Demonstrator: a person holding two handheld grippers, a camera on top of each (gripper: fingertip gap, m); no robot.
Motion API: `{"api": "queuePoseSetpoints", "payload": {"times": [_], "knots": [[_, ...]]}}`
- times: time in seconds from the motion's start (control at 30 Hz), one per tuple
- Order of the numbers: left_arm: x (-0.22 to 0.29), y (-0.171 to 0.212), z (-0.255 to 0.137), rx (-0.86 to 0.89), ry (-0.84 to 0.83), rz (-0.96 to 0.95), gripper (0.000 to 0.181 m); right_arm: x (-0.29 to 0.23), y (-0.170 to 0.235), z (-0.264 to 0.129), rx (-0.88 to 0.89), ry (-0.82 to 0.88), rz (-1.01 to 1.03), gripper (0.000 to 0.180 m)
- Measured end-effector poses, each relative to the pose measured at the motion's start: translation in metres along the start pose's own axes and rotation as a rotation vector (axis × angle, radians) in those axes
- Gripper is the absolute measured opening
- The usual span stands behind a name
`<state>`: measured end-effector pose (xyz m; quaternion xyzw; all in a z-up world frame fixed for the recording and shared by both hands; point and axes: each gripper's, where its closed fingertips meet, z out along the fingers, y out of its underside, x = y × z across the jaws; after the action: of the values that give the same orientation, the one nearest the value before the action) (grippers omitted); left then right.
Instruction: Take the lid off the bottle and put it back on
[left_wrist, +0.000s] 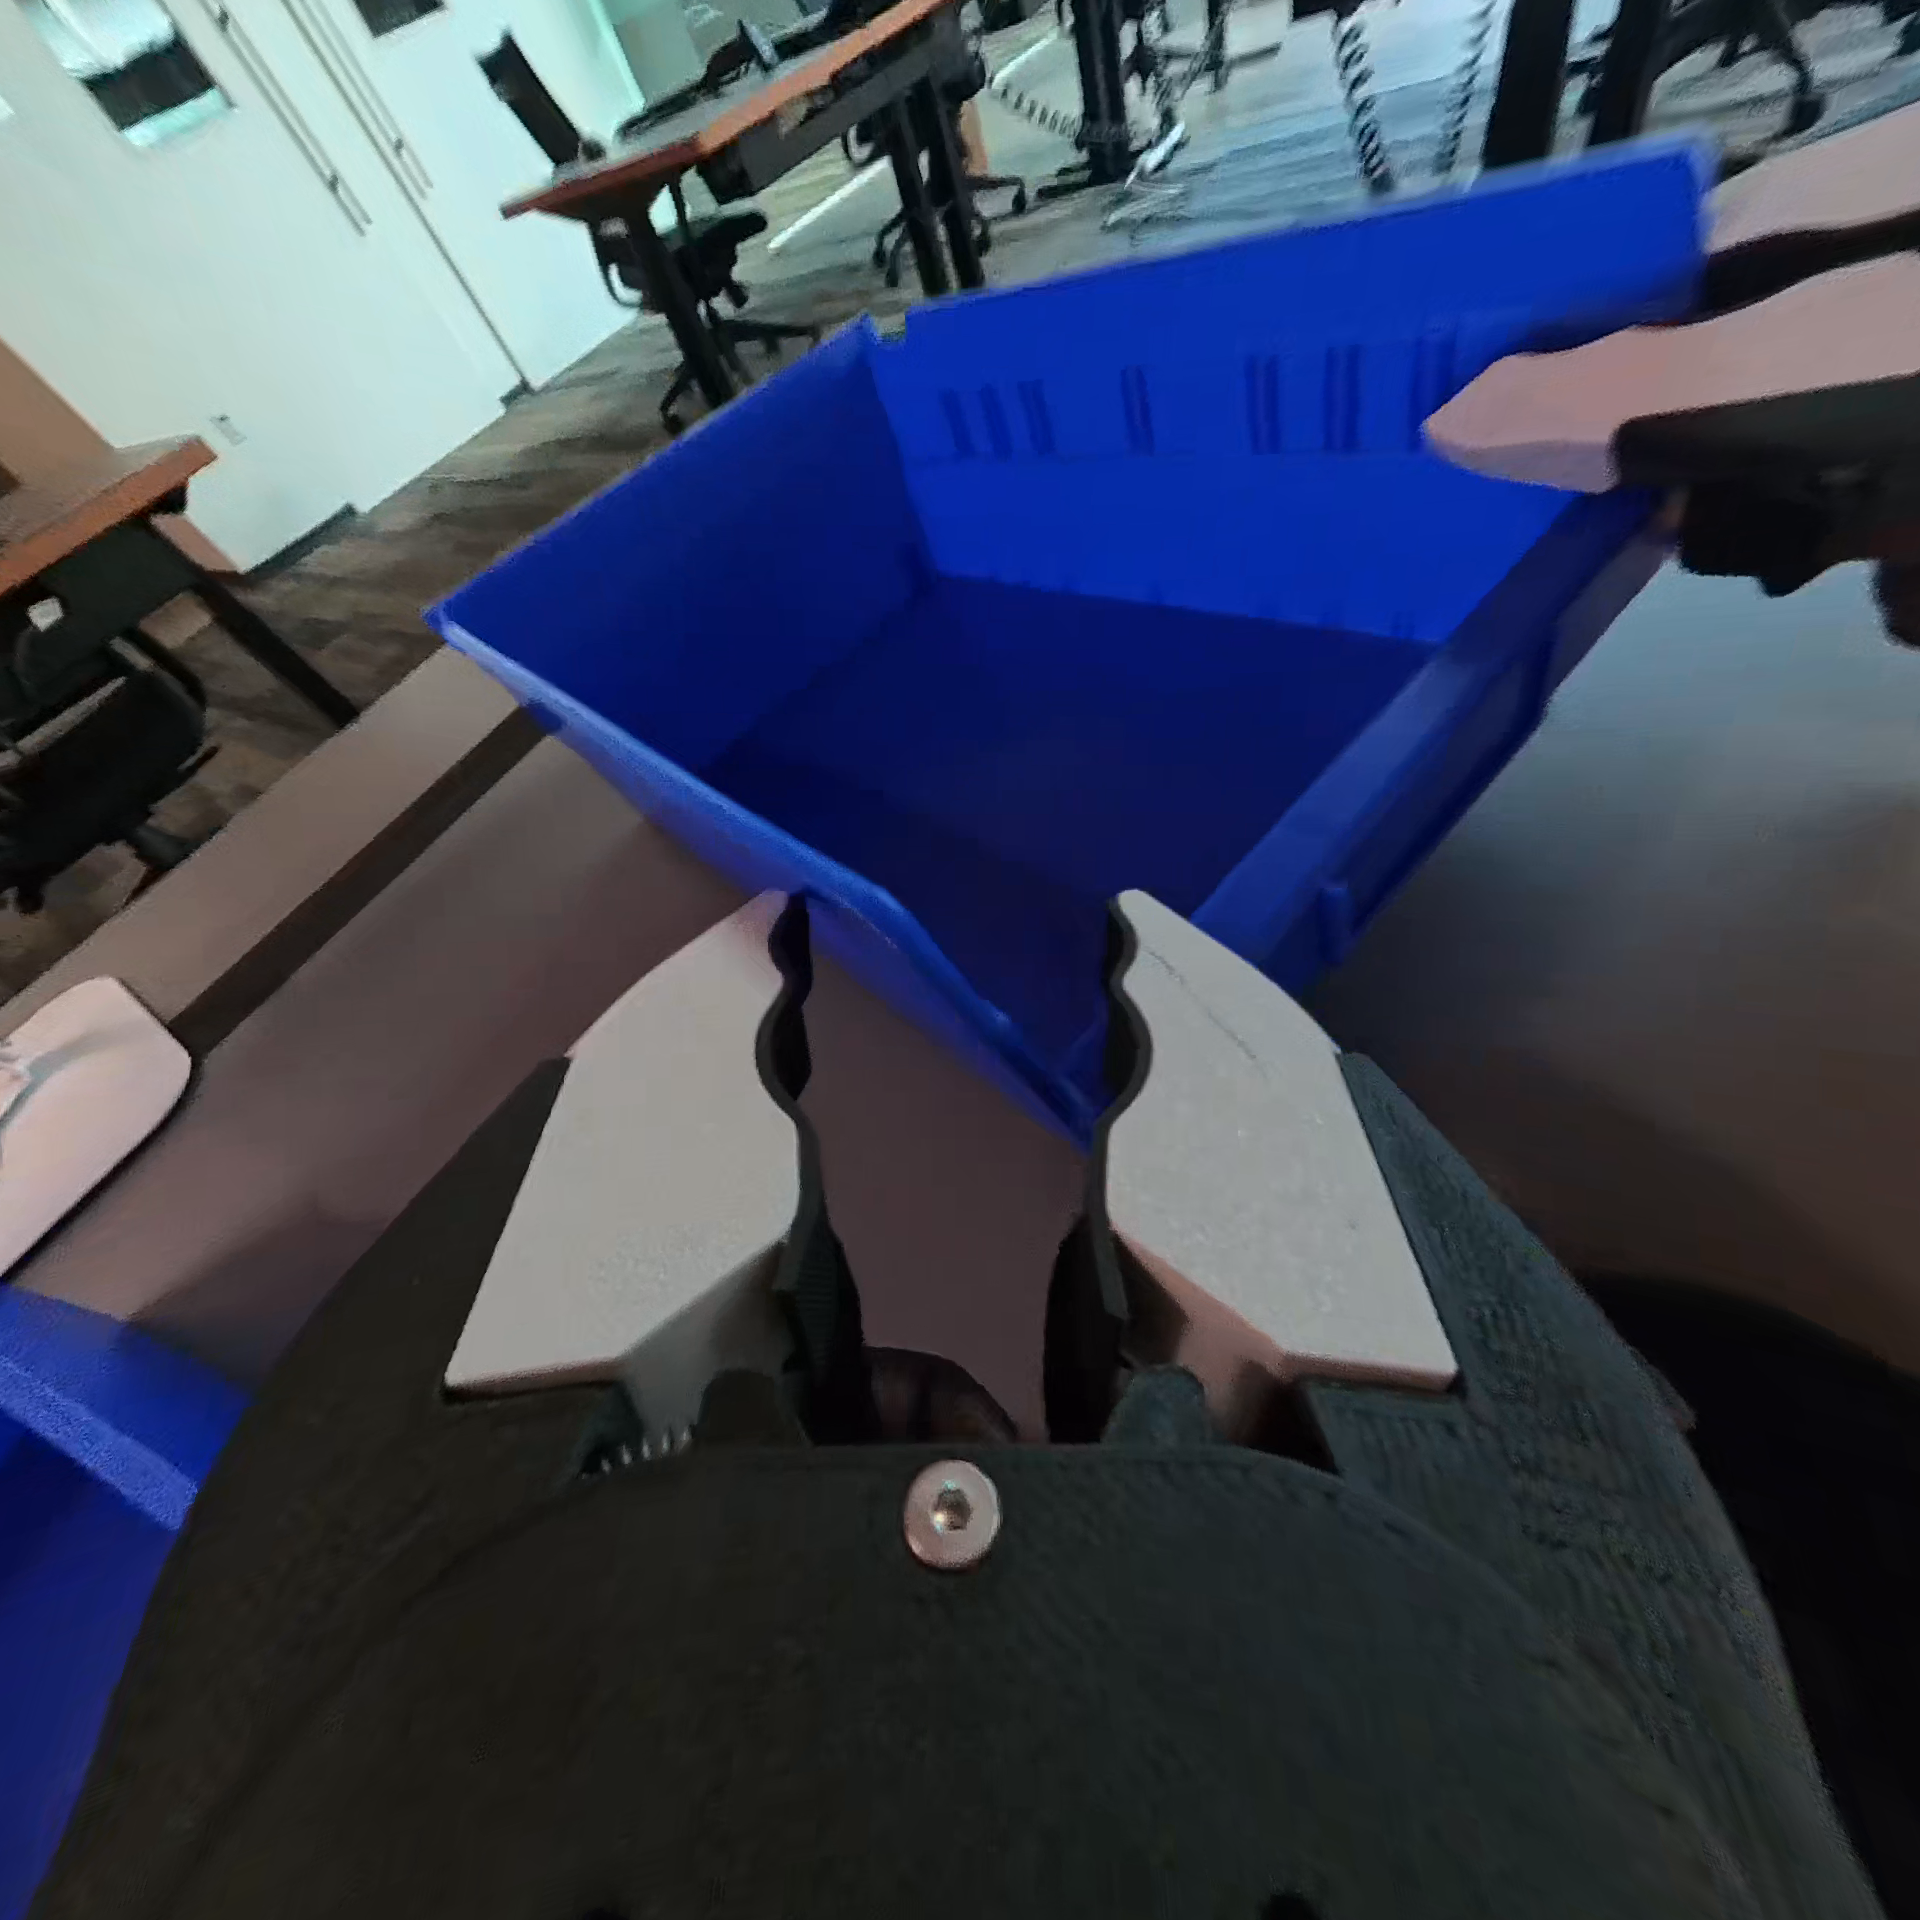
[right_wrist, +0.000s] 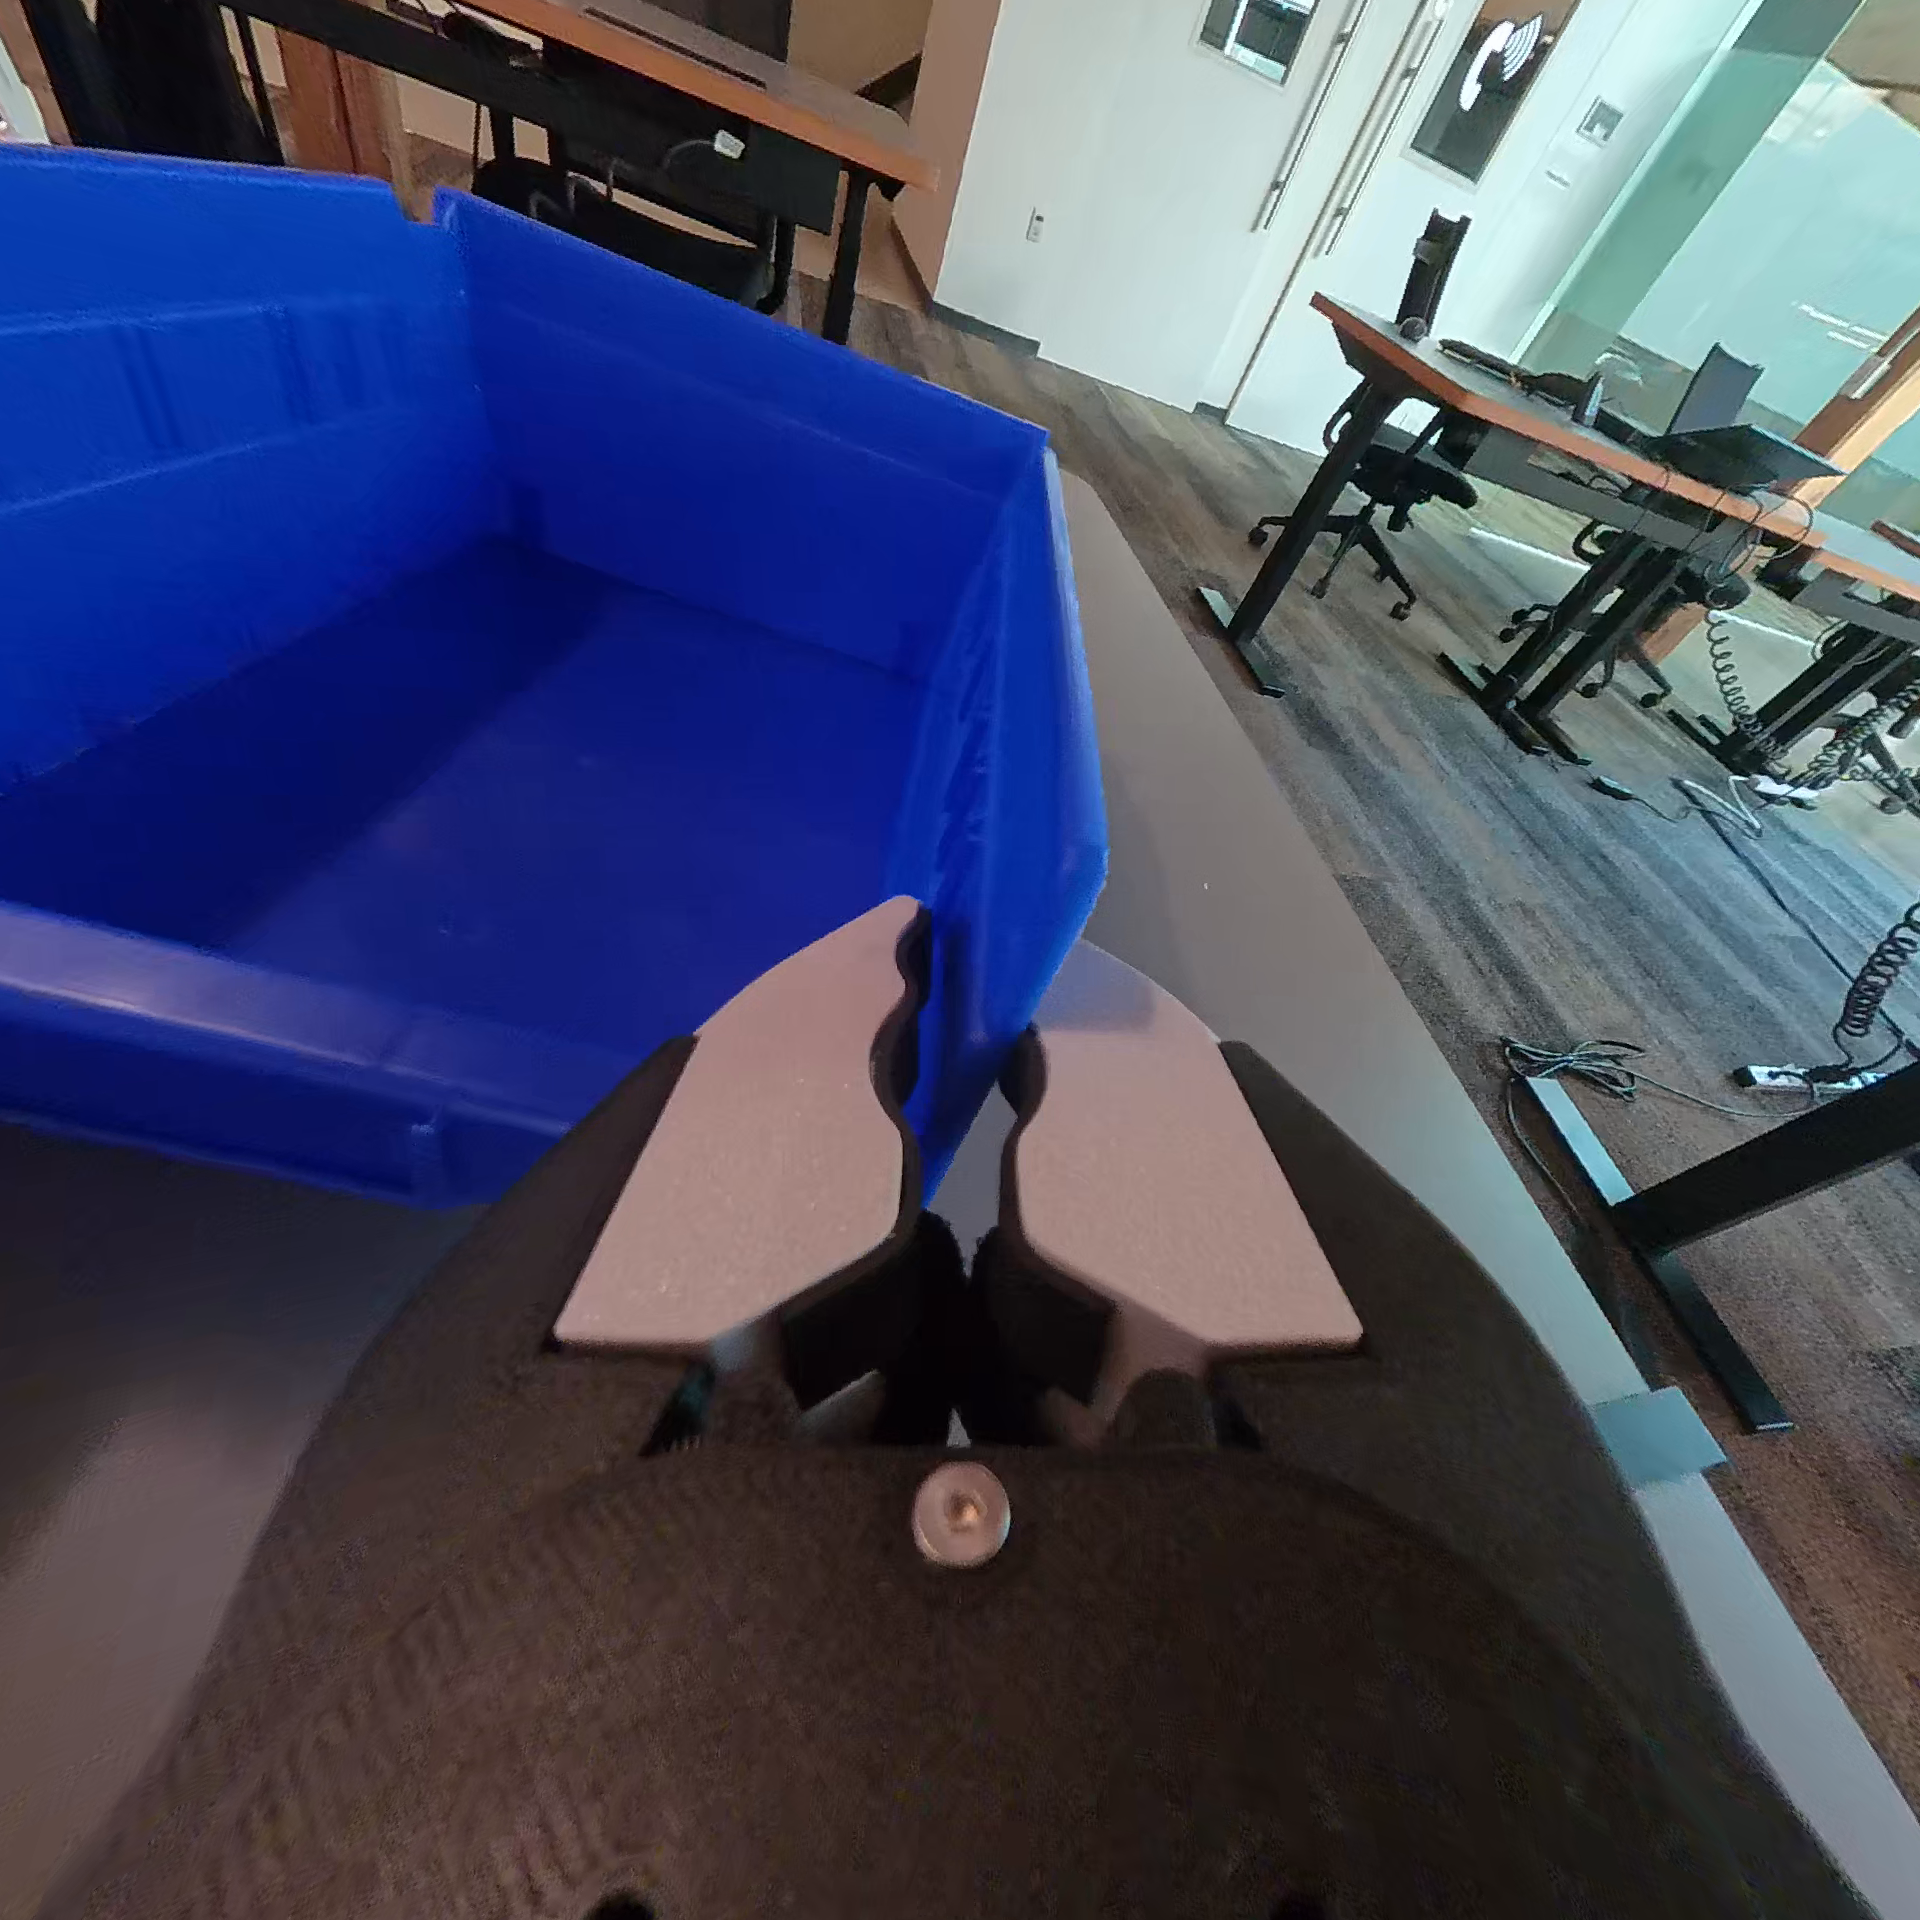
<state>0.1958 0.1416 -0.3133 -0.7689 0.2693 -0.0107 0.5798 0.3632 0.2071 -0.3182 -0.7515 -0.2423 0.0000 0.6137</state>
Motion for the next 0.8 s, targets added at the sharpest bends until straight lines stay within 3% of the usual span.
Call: {"api": "queuePoseSetpoints", "payload": {"times": [0.03, 0.13, 0.2, 0.27, 0.33, 0.47, 0.6, 0.73, 0.8], "knots": [[0.001, -0.006, -0.006, 0.028, 0.007, 0.008, 0.057, 0.002, -0.001, -0.001, 0.012, 0.009, -0.003, 0.013], [0.002, -0.027, -0.037, 0.124, 0.005, 0.072, 0.061, 0.005, -0.007, -0.006, 0.048, -0.004, -0.048, 0.046], [0.002, -0.035, -0.067, 0.167, 0.015, 0.118, 0.061, 0.003, -0.016, -0.013, 0.093, -0.029, -0.146, 0.074], [-0.004, -0.032, -0.098, 0.182, 0.006, 0.161, 0.061, -0.004, -0.024, -0.023, 0.117, -0.053, -0.301, 0.083], [-0.018, -0.013, -0.123, 0.123, -0.021, 0.218, 0.061, -0.023, -0.033, -0.035, 0.136, -0.128, -0.455, 0.083], [-0.047, 0.07, -0.147, -0.219, 0.015, 0.252, 0.069, -0.085, -0.034, -0.053, 0.073, -0.414, -0.552, 0.082], [-0.059, 0.135, -0.152, -0.465, 0.028, 0.332, 0.068, -0.12, -0.014, -0.04, -0.078, -0.455, -0.751, 0.091], [-0.084, 0.159, -0.157, -0.622, -0.076, 0.536, 0.034, -0.135, 0.008, -0.023, -0.196, -0.445, -0.897, 0.078], [-0.089, 0.166, -0.162, -0.664, -0.063, 0.549, 0.032, -0.135, 0.018, -0.016, -0.239, -0.434, -0.951, 0.07]]}}
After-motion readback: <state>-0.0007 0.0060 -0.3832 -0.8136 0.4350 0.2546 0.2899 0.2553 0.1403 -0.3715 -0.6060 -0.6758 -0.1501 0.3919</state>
